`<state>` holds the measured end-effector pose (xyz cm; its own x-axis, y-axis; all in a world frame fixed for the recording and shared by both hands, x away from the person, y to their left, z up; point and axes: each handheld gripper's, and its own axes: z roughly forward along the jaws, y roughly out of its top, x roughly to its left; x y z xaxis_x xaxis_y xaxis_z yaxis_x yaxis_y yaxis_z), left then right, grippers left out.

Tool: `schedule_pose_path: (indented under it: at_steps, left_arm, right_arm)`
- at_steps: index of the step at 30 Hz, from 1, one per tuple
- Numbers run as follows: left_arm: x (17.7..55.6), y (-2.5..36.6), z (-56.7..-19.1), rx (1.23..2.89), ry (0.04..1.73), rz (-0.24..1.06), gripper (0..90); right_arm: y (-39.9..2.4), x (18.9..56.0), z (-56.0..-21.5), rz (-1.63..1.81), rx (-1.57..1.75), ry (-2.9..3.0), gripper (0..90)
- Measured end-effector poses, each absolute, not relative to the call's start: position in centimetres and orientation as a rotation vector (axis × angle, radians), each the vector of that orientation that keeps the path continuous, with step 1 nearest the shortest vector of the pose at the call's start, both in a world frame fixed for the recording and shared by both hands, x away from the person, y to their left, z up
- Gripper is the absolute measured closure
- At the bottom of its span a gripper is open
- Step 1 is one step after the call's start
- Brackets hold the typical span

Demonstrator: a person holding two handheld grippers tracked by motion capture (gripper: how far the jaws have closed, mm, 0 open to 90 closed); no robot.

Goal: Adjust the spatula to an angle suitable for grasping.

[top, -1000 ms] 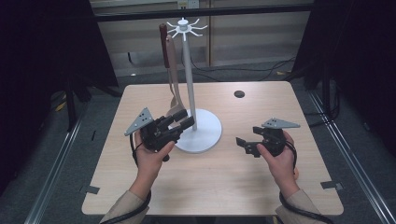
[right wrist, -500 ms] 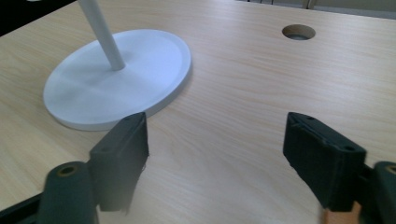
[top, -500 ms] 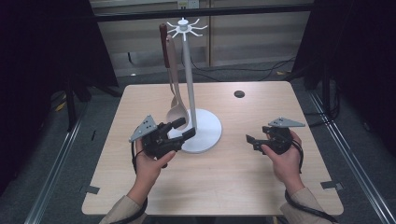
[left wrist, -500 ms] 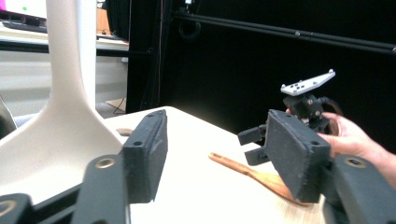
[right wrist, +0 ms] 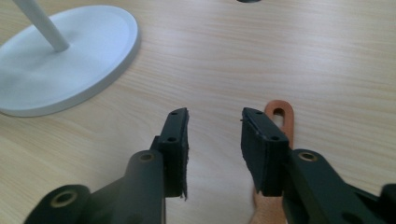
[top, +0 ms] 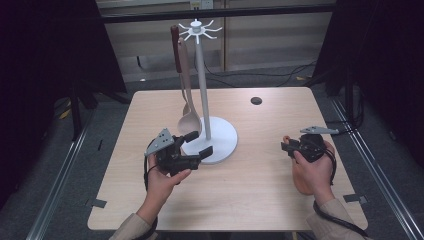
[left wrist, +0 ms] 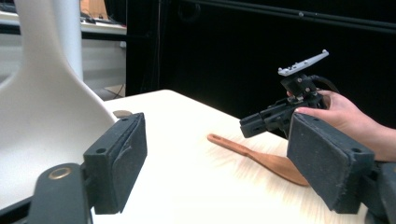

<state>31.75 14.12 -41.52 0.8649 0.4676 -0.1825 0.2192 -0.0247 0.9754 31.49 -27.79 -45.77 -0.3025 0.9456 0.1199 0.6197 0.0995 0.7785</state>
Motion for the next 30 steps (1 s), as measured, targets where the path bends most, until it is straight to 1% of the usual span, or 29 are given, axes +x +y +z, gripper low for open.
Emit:
schedule_pose_path:
  at_steps: [2,3,4,5,9,19,28,30]
  left_arm:
    - [31.7,13.9,-41.6,1.601,0.546,0.206,18.3]
    - [31.7,14.0,-41.7,1.618,0.544,0.209,17.7]
    - [31.6,13.8,-41.8,1.614,0.552,0.208,17.5]
    - [31.6,13.9,-41.8,1.628,0.544,0.212,17.4]
    - [31.6,13.5,-42.1,1.630,0.550,0.184,17.2]
    - [31.8,13.5,-42.3,1.644,0.549,0.199,16.6]
    - [32.0,13.2,-42.5,1.646,0.541,0.193,16.4]
    - [31.9,13.0,-42.5,1.629,0.561,0.185,16.4]
  right_arm:
    - [-28.0,31.5,-46.0,1.028,1.542,1.976,70.3]
    - [-28.2,31.5,-46.1,1.006,1.545,1.978,76.0]
    - [-28.3,31.5,-46.1,0.981,1.551,1.987,84.6]
    - [-28.5,31.5,-46.2,0.971,1.558,1.993,87.0]
    - [-29.1,31.6,-46.5,0.920,1.593,1.983,88.5]
    - [-30.4,31.8,-47.9,0.778,1.653,1.970,89.8]
    - [-30.9,31.9,-49.1,0.711,1.689,1.993,87.9]
    - [-30.8,31.8,-49.4,0.692,1.699,2.007,88.1]
